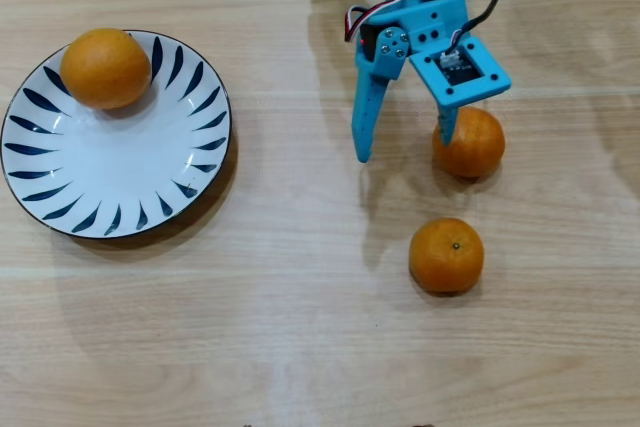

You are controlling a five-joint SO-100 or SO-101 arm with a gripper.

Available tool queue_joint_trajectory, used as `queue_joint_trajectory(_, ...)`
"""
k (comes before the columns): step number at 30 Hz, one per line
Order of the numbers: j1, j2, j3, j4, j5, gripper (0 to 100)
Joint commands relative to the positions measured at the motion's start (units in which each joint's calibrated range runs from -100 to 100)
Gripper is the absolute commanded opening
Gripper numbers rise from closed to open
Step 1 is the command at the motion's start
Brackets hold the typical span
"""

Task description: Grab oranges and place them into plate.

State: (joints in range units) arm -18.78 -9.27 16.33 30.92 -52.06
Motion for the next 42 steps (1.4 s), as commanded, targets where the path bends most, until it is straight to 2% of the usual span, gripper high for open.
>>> queue_joint_trajectory(1,-3.55,5.8,-2.89,-11.28,-1.68,36)
queue_joint_trajectory(7,-5.25,14.26,-1.98,-24.52,-2.15,41)
queue_joint_trajectory(18,-5.41,27.1,-3.98,-34.75,-4.13,41)
queue_joint_trajectory(26,-5.33,35.64,-13.39,-34.06,-5.34,41)
queue_joint_trajectory(42,-4.84,42.66,-15.11,-34.66,-6.07,41)
